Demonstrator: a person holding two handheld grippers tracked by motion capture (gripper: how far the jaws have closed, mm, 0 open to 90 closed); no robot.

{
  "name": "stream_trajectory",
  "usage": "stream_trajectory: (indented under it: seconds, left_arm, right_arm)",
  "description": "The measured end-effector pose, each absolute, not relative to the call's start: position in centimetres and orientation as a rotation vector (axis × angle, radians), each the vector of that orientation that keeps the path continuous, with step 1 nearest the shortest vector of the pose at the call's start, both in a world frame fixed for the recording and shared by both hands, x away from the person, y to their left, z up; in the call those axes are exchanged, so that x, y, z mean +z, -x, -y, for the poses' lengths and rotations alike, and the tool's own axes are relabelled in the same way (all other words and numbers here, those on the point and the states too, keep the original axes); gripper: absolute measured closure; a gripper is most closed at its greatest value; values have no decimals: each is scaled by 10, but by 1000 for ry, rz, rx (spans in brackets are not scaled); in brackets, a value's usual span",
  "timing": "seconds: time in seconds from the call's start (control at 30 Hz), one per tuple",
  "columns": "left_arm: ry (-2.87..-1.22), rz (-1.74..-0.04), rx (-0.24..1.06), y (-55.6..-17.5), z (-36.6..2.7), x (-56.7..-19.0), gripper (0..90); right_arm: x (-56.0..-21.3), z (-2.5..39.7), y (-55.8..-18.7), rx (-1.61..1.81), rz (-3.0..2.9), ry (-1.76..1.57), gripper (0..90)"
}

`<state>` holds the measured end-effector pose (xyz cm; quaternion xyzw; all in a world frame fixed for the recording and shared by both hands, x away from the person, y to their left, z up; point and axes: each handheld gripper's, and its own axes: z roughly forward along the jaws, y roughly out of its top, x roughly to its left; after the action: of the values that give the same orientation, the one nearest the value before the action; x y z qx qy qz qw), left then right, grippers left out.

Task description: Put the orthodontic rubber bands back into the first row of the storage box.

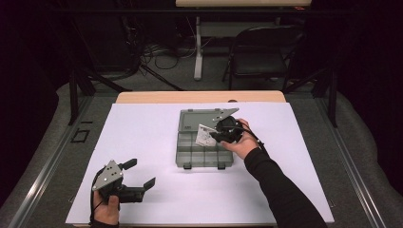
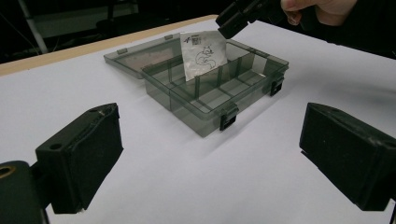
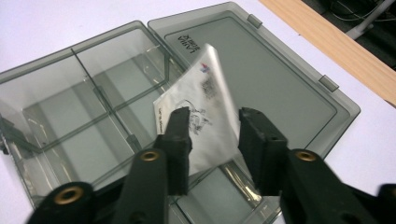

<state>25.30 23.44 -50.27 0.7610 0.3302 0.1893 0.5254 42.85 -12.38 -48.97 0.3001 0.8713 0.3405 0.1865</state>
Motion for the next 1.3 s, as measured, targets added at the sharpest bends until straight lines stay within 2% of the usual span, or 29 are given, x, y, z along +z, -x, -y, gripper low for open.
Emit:
stream_trajectory:
  seconds: [0.2,0.3,0.47,0.9,1.3]
  left_arm:
    - [-1820,-791,450,-253,-234,-503,58]
    - [-1820,-791,451,-253,-234,-503,58]
    - [-1820,-792,451,-253,-234,-503,58]
    - [-1821,-791,454,-253,-234,-503,58]
    - [-1819,-800,448,-253,-234,-503,58]
  right_arm:
    - [-489,125,-430,961,-2411,-880,467]
    - [-489,125,-431,978,-2399,-904,427]
    - [-487,126,-431,991,-2383,-921,395]
    - [-479,126,-423,1023,-2351,-980,387]
    - [-467,135,-392,1127,-2303,-994,364]
